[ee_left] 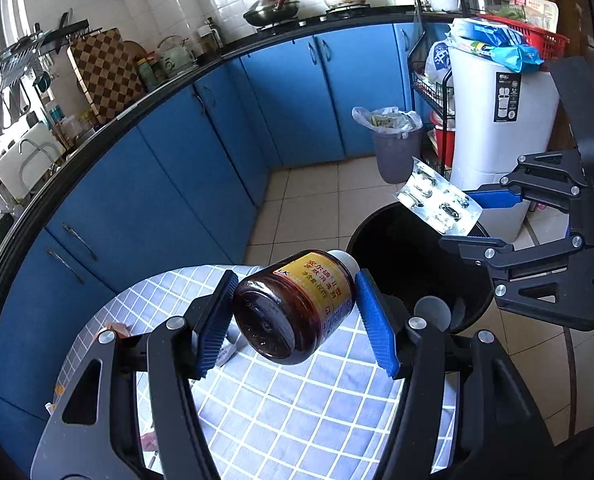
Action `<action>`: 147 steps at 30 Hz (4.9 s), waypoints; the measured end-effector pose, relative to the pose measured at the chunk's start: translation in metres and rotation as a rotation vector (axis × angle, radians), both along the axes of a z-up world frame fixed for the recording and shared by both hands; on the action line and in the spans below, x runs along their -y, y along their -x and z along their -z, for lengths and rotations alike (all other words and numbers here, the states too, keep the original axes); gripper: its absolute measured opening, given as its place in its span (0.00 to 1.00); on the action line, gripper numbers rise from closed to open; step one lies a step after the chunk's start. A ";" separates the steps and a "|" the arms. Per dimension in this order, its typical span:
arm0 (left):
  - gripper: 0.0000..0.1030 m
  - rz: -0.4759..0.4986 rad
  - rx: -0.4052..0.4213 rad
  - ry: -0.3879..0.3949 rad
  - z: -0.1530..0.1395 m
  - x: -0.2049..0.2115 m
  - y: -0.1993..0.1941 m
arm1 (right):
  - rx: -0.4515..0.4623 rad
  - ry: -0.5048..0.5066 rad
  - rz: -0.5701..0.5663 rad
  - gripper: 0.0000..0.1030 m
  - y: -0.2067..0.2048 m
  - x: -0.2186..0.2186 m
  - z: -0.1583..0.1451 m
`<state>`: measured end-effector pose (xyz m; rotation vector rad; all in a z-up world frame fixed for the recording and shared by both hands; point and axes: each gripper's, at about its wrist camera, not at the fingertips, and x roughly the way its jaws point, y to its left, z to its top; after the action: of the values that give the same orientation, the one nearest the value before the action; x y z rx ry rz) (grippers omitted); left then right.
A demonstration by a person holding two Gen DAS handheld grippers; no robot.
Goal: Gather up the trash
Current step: 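Carry both items over the black bin and open the right tool to drop the blister pack, then lower the brown bottle into the bin and open the left tool, then move the left tool to the blue-green foil wrapper while the right tool approaches the pink wrapper, then close the left tool on the foil wrapper while the right tool grasps the pink wrapper, then carry both wrappers over the black bin, right tool lowering the pink wrapper inside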
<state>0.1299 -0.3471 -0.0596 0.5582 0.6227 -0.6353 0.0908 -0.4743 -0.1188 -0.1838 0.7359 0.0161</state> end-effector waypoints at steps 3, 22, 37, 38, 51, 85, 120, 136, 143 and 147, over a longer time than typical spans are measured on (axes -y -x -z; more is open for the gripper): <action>0.59 0.002 0.001 -0.001 0.000 0.003 -0.001 | 0.010 0.004 0.003 0.38 -0.002 0.003 -0.002; 0.59 0.025 0.002 -0.017 0.002 0.023 -0.006 | 0.066 0.029 0.059 0.83 -0.010 0.024 -0.008; 0.61 0.080 0.039 -0.035 -0.008 0.071 -0.011 | 0.059 0.004 0.113 0.83 -0.003 0.049 -0.002; 0.63 0.076 0.049 -0.038 -0.009 0.073 -0.011 | 0.059 0.002 0.115 0.82 -0.003 0.051 -0.002; 0.85 0.039 0.074 -0.049 -0.004 0.073 -0.021 | 0.043 -0.020 0.121 0.83 -0.007 0.054 0.006; 0.85 -0.362 0.022 -0.017 0.002 -0.171 -0.038 | 0.014 0.055 -0.206 0.83 -0.049 -0.131 -0.013; 0.52 -0.536 -0.264 0.139 0.084 -0.334 -0.096 | -0.165 0.031 -0.474 0.77 -0.109 -0.299 0.039; 0.33 -0.515 -0.228 0.142 0.064 -0.334 -0.062 | -0.131 0.034 -0.542 0.26 -0.074 -0.288 0.021; 0.33 -0.497 -0.196 0.135 0.049 -0.323 -0.042 | -0.111 0.055 -0.496 0.26 -0.062 -0.259 0.010; 0.33 -0.478 -0.189 0.125 0.046 -0.314 -0.030 | -0.106 0.066 -0.467 0.26 -0.052 -0.241 0.008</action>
<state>0.1601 -0.0336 -0.1057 0.2185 0.8540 -0.2728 0.1428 -0.2334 -0.1266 -0.4169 0.7863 0.4488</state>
